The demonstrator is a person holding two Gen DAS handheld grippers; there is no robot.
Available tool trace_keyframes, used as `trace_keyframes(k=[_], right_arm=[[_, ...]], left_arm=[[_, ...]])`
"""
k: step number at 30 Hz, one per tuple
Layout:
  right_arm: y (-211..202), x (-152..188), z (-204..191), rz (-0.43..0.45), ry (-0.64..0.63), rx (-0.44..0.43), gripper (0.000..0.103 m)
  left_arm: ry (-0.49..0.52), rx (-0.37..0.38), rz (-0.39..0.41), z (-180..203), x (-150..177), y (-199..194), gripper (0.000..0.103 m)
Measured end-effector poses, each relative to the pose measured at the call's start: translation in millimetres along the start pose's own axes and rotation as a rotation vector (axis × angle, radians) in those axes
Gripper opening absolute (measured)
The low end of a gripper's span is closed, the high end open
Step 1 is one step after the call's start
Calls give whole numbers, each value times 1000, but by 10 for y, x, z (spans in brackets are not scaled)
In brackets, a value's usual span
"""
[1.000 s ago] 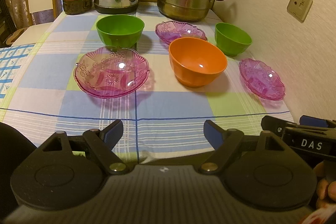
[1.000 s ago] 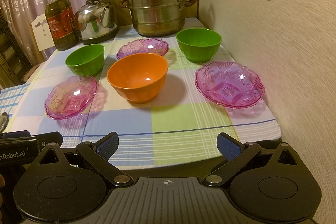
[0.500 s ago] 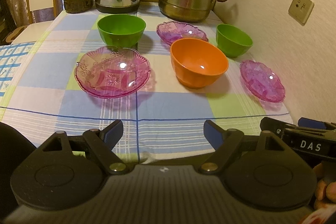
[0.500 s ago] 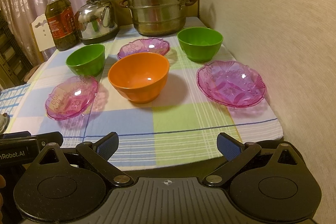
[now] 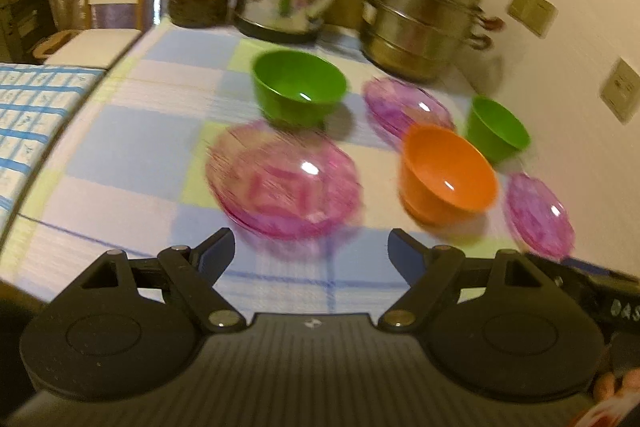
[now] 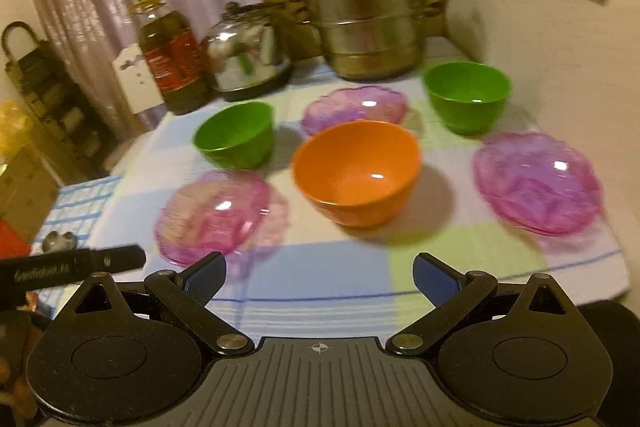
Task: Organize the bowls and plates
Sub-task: 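Move both grippers toward the pink glass plate beside the orange bowl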
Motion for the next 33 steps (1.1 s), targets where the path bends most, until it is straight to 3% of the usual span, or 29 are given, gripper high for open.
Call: trace_keyframes(k=[4,14,17,30,33], right_arm=[[206,-135,-182,-3,-20,-46,99],[1043,-457,-439,-96,-13,-97,70],[1275,-523,-477,-125,-23,-104,69],[1828,-700,-474,-184,-44,-74,64],[1896,-710,-461,-197,-44,-69,56]], left_arm=[[-15,-34,14,-308,-229,81,82],[15,-80,-19,-712,-606,654,79],[9,-78,-42,-790,-659,834,75],[69,-73,-79,-858,-742,1323,49],[62,-72,-86,-866,-730,1374,43]])
Point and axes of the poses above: each gripper's, at about its wrist camera, not at the fingertips, and y roughly the way its jaws point, z to its right, x to its underside, the point moved 2 cm from there along y, roughly the way its jaws point, and after that the axes turned 14 degrees about -z, right-handed, at the moved point
